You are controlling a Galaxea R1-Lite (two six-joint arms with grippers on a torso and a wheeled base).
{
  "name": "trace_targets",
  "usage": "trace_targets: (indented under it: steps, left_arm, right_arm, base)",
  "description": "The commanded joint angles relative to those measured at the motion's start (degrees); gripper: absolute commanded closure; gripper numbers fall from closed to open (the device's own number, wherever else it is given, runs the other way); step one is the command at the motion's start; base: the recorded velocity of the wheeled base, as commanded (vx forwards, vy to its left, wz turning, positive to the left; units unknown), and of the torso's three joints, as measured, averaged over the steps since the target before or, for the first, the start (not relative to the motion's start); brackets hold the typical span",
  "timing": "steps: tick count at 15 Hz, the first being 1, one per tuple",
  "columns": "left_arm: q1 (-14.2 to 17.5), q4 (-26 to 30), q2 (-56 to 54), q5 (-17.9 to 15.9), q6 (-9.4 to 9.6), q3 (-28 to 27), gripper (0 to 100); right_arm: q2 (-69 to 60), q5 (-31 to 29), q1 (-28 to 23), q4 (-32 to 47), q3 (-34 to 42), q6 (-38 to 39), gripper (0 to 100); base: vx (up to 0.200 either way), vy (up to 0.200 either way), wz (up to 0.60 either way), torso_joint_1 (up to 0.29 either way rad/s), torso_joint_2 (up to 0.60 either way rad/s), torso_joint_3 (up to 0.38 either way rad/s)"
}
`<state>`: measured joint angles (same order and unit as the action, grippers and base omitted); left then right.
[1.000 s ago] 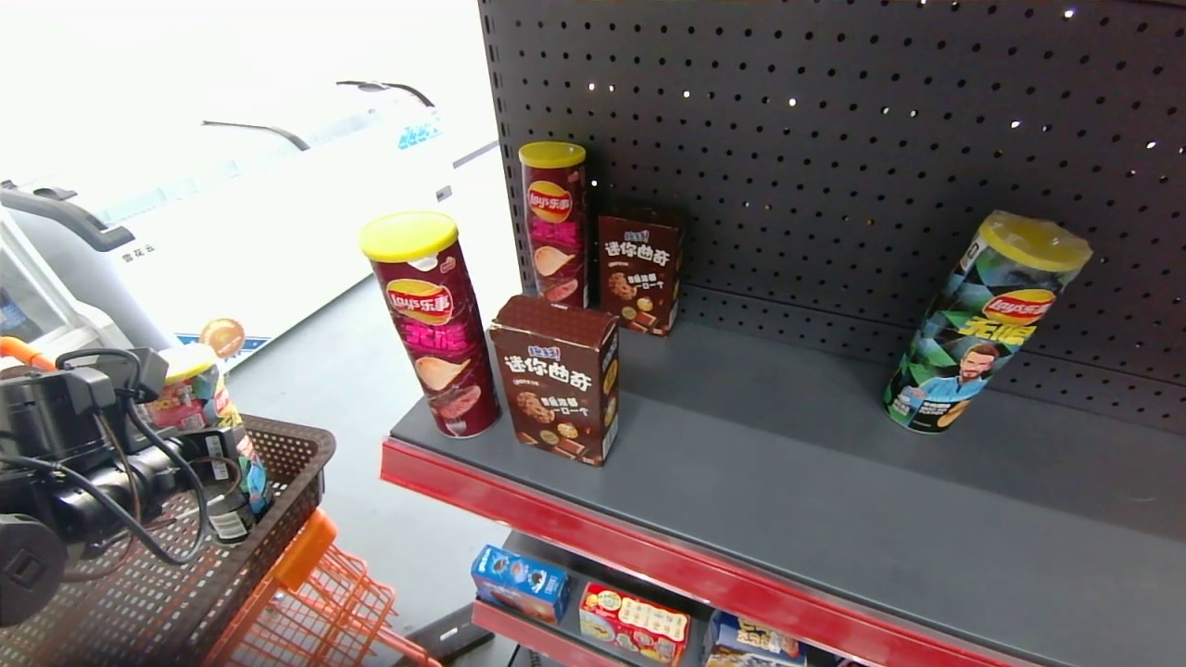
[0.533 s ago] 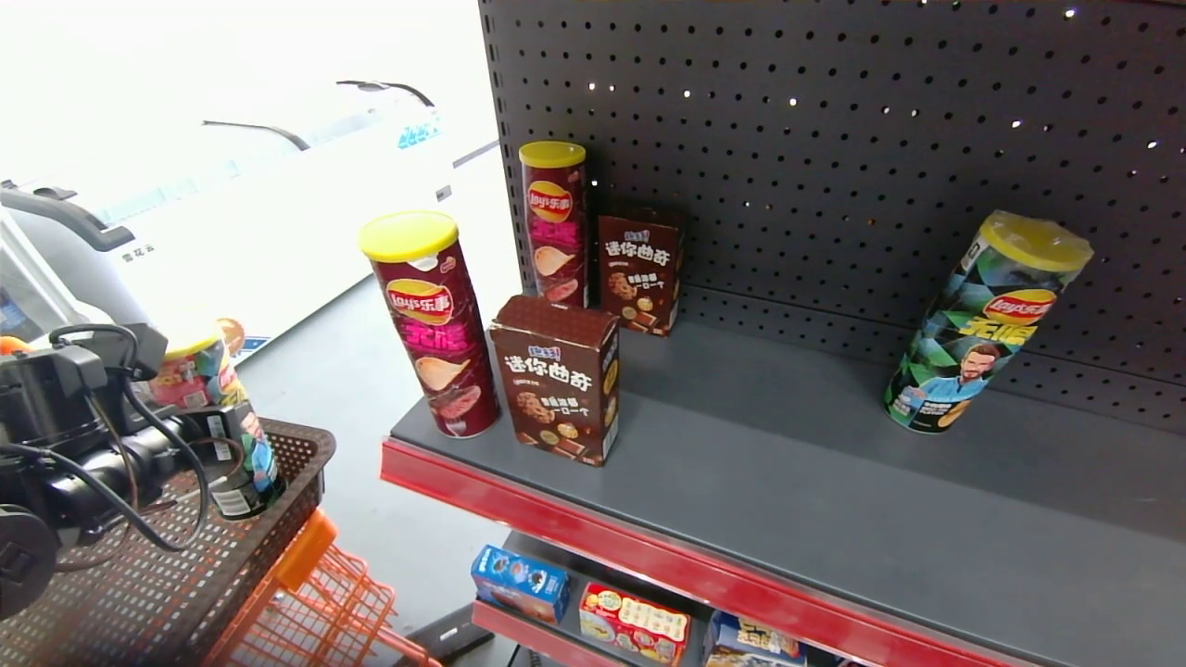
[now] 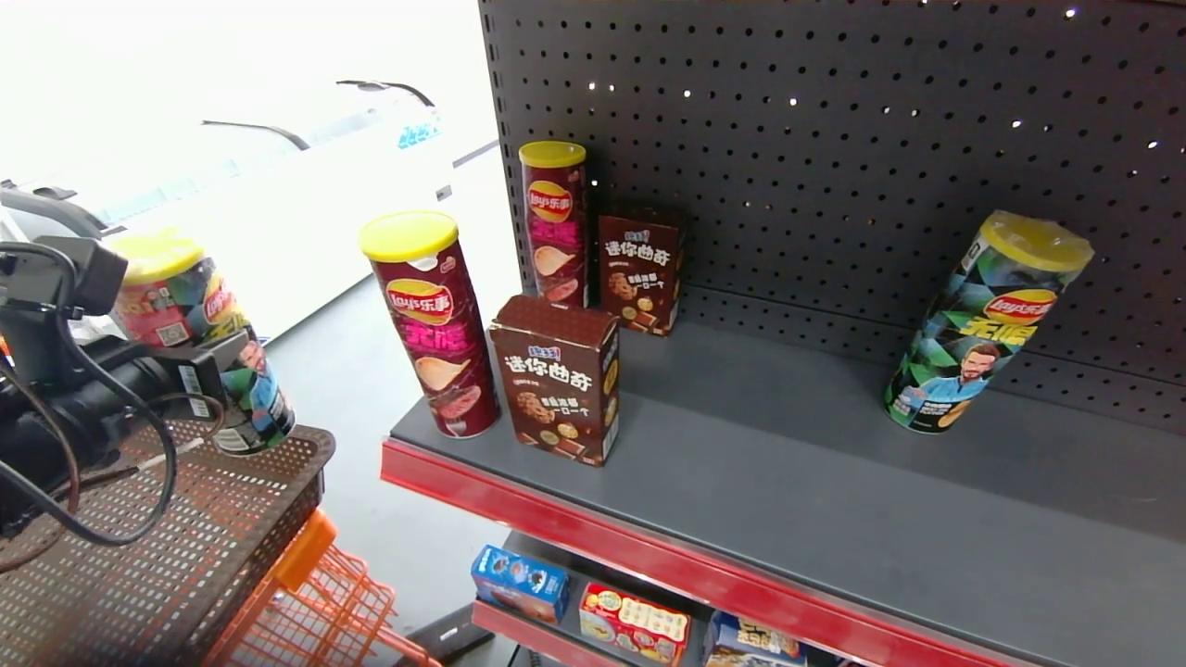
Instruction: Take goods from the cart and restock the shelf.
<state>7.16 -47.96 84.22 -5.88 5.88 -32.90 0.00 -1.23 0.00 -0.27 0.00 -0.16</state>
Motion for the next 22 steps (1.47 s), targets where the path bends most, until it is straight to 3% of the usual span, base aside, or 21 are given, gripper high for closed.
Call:
trace_targets:
  steps: [1, 4, 6, 8, 9, 10, 15, 17, 18, 20, 21, 22]
  left_arm:
    - [-5.0, 1.4, -7.5, -0.4, -0.25, -0.2, 100]
    - [-10.6, 3.1, -16.2, -1.7, -0.6, 6.9, 100]
    - [-11.3, 7.4, -20.7, -1.9, -0.51, 8.7, 100]
    - [-14.5, 17.6, -27.6, -4.4, -0.6, 8.0, 100]
    - [-15.2, 20.0, -29.3, -5.2, -0.69, 7.8, 100]
    - [-15.6, 24.3, -32.1, -7.0, -2.1, 7.2, 100]
    - [-16.6, 25.5, -31.7, -7.4, -2.1, 8.1, 100]
    - [-18.7, 24.2, -27.9, -8.0, -1.92, 7.9, 100]
    - [-22.4, 19.6, -24.2, -8.0, -1.83, 8.0, 100]
    - [-24.6, 6.9, -15.7, -8.1, -1.66, 8.0, 100]
    - [-24.7, 3.7, -13.6, -8.2, -1.75, 7.8, 100]
    - [-27.1, -1.3, -9.6, -8.1, -2.01, 7.5, 100]
  right_arm:
    - [0.0, 0.0, 0.0, 0.0, 0.0, 0.0, 0]
    - [0.0, 0.0, 0.0, 0.0, 0.0, 0.0, 0]
    - [0.0, 0.0, 0.0, 0.0, 0.0, 0.0, 0]
    - [0.0, 0.0, 0.0, 0.0, 0.0, 0.0, 0]
    - [0.0, 0.0, 0.0, 0.0, 0.0, 0.0, 0]
    - [0.0, 0.0, 0.0, -0.1, 0.0, 0.0, 0]
    - [0.0, 0.0, 0.0, 0.0, 0.0, 0.0, 0]
    - [0.0, 0.0, 0.0, -0.1, 0.0, 0.0, 0]
    - [0.0, 0.0, 0.0, -0.1, 0.0, 0.0, 0]
    - [0.0, 0.0, 0.0, -0.1, 0.0, 0.0, 0]
    - [0.0, 0.0, 0.0, 0.0, 0.0, 0.0, 0]
    - [0.0, 0.0, 0.0, 0.0, 0.0, 0.0, 0]
  base:
    - [0.0, 0.0, 0.0, 0.0, 0.0, 0.0]
    - [0.0, 0.0, 0.0, 0.0, 0.0, 0.0]
    - [0.0, 0.0, 0.0, 0.0, 0.0, 0.0]
    - [0.0, 0.0, 0.0, 0.0, 0.0, 0.0]
    - [0.0, 0.0, 0.0, 0.0, 0.0, 0.0]
    - [0.0, 0.0, 0.0, 0.0, 0.0, 0.0]
    - [0.0, 0.0, 0.0, 0.0, 0.0, 0.0]
    - [0.0, 0.0, 0.0, 0.0, 0.0, 0.0]
    - [0.0, 0.0, 0.0, 0.0, 0.0, 0.0]
    - [0.0, 0.0, 0.0, 0.0, 0.0, 0.0]
    - [0.0, 0.0, 0.0, 0.0, 0.0, 0.0]
    - [0.0, 0.0, 0.0, 0.0, 0.0, 0.0]
